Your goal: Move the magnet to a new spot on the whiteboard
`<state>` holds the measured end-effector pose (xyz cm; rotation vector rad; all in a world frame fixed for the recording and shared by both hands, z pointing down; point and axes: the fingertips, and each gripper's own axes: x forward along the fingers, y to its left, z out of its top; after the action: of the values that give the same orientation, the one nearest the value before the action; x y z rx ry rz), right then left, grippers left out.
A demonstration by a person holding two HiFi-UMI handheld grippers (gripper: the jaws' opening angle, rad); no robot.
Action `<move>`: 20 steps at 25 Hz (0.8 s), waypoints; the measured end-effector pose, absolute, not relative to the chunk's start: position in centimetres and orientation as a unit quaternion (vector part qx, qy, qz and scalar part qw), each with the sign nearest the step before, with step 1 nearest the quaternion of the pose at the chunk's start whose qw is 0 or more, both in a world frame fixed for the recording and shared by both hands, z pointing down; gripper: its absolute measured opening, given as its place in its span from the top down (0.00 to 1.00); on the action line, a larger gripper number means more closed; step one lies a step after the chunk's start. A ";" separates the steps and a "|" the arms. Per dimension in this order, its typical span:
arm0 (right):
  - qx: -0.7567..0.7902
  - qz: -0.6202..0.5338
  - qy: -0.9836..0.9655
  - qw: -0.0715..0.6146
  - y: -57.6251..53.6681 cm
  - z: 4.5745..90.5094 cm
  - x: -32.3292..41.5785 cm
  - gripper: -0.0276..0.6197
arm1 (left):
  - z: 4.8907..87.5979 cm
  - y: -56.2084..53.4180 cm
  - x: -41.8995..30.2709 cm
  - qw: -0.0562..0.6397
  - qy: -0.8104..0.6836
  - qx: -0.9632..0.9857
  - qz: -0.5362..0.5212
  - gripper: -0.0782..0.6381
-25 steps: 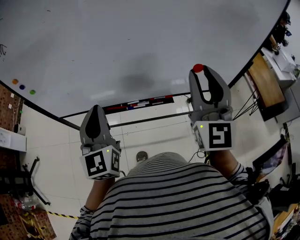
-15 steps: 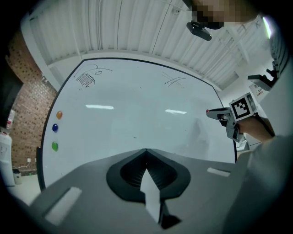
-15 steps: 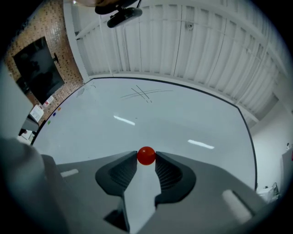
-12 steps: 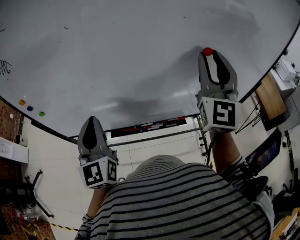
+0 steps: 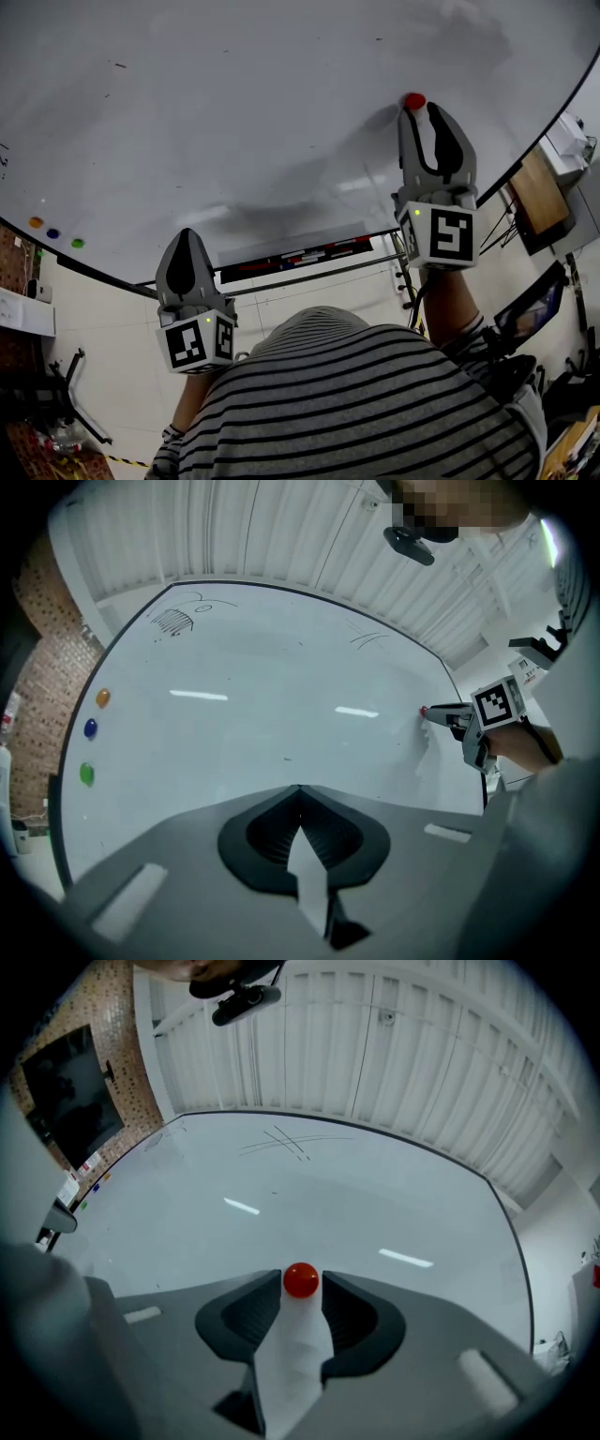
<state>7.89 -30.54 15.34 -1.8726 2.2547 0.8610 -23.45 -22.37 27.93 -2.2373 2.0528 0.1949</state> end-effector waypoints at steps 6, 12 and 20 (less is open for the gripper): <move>-0.593 0.271 0.757 0.055 -28.6 15.5 8.1 0.76 | 27.1 -21.6 -20.2 0.056 0.655 -0.751 0.064 0.87; -0.575 0.244 0.778 0.073 -23.7 17.3 9.2 0.77 | 27.4 -19.2 -17.9 0.055 0.652 -0.754 0.063 0.87; -0.570 0.189 0.797 0.063 -16.6 22.1 12.7 0.95 | 28.8 -13.5 -12.2 0.047 0.641 -0.764 0.059 0.87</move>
<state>12.71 -16.60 22.09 -1.7211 2.4094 0.5696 -12.18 -13.50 28.79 -2.3295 1.9569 0.1796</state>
